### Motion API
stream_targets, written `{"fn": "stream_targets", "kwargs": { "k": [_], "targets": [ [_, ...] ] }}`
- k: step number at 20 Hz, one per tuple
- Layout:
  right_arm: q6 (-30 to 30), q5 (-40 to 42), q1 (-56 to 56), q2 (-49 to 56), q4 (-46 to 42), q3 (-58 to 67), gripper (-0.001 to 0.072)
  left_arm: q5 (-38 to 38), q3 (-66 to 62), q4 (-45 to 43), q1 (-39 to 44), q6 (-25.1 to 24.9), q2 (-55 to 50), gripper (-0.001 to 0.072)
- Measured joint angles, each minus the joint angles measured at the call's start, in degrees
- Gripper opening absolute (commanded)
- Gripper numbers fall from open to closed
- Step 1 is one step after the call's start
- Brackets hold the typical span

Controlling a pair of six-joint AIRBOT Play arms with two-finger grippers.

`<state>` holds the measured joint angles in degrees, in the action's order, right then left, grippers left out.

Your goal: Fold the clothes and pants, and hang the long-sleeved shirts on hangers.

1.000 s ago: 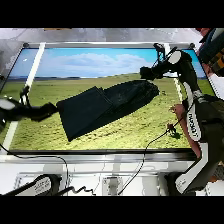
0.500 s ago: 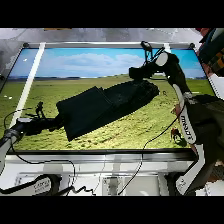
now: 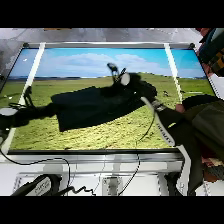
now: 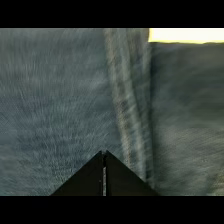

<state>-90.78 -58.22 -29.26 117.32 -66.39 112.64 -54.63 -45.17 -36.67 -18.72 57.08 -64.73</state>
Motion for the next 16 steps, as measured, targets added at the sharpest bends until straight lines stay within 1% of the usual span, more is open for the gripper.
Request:
{"fn": "stream_targets", "kwargs": {
  "k": [2,5,8,10,11,13,16],
  "targets": [
    [-2.71,0.68,-3.56,2.45,0.42,0.00,0.0027,-1.05,-4.20,-2.10,-1.33,0.61,2.99,0.0027],
    [-6.36,1.46,-9.68,5.51,5.16,0.02,0.0028,-1.86,-10.47,-3.98,-3.89,0.98,5.73,0.0028],
    [-7.96,4.04,-16.31,6.56,10.19,0.24,0.0027,-1.97,-14.19,-4.92,-5.25,1.03,6.56,0.0027],
    [-8.57,4.39,-18.97,6.36,10.73,0.61,0.0028,-1.53,-15.30,-4.94,-4.79,1.05,6.49,0.0027],
    [-9.03,3.85,-19.52,5.88,10.01,0.68,0.0028,-1.14,-15.65,-4.81,-3.91,1.07,6.21,0.0027],
    [-10.82,3.15,-19.04,4.15,5.88,0.92,0.0028,-1.18,-16.06,-4.57,-0.90,1.25,5.20,0.0027],
    [-12.57,-0.96,-15.19,0.02,-2.64,1.03,0.0028,-2.45,-16.31,-4.44,6.97,2.71,2.78,0.0027]
  ]
}}
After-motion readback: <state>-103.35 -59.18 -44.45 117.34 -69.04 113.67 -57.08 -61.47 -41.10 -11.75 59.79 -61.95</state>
